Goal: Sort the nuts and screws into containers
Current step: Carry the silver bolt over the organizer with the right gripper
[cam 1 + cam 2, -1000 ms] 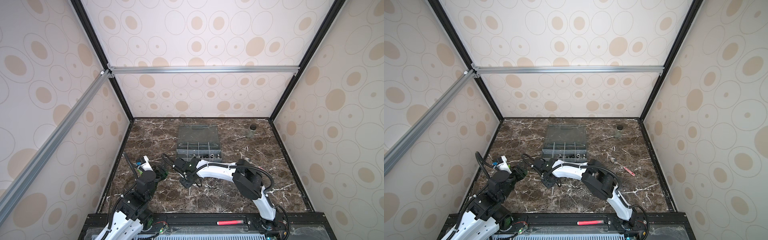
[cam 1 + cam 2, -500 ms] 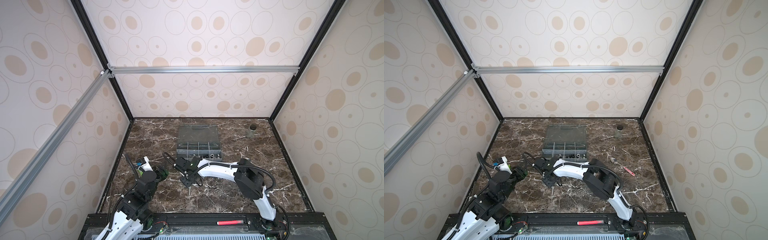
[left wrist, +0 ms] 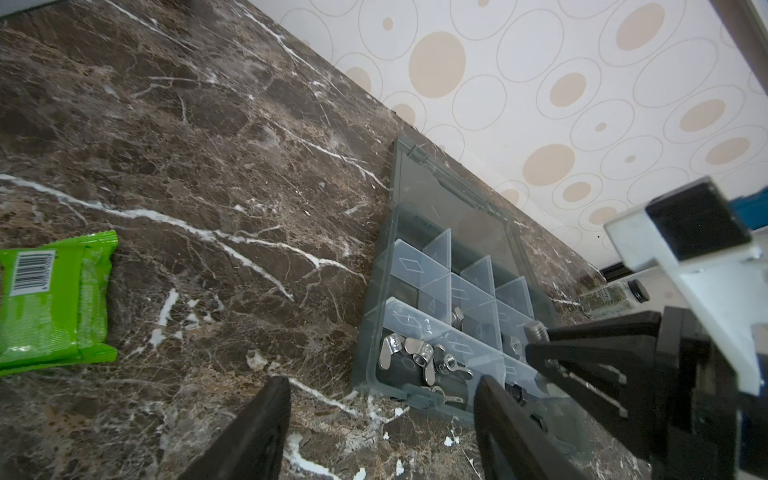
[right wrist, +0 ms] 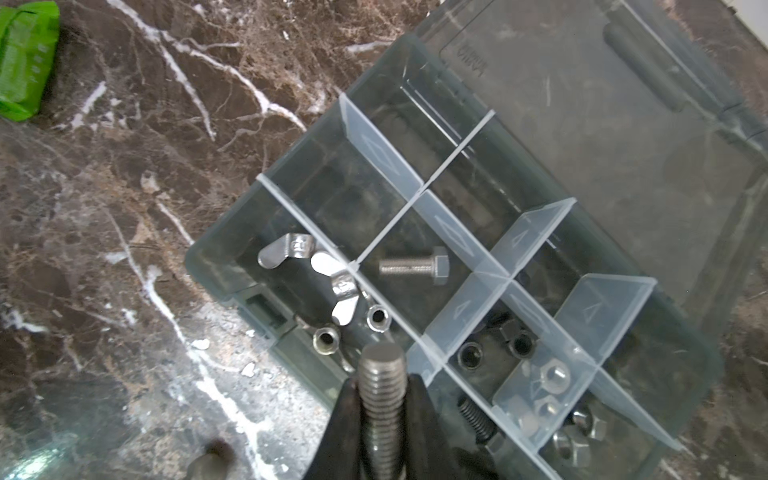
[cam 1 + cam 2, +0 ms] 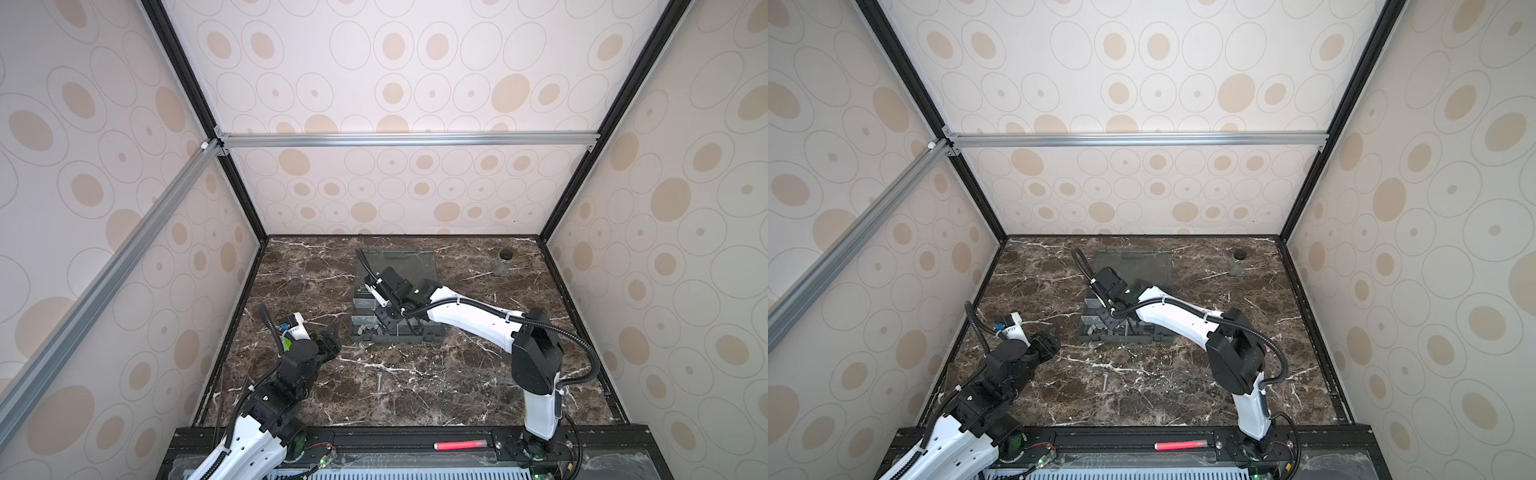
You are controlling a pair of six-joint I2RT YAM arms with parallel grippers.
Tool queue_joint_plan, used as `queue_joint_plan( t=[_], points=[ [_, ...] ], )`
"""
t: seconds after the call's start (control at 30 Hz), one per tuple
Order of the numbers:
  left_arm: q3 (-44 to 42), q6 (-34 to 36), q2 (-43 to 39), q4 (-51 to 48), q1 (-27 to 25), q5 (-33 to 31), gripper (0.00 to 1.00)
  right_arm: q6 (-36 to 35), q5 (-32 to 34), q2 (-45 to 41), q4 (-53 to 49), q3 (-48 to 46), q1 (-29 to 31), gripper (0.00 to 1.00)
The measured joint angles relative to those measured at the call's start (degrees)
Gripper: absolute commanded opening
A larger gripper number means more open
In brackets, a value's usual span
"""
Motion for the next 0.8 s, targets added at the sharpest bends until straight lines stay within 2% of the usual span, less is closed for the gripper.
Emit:
queue_joint_plan(
  t=[0.57, 0.8],
  points=[
    [0.0, -0.4, 2.8, 2.4, 0.0, 4.6, 0.71, -4.4, 1.3, 9.3, 1.6, 5.9, -2.3, 0.16],
    [0.0, -0.4, 3.7, 2.4, 0.0, 5.7, 0.71, -4.7, 1.3, 9.7, 2.1, 6.6, -2.4, 0.37]
  ],
)
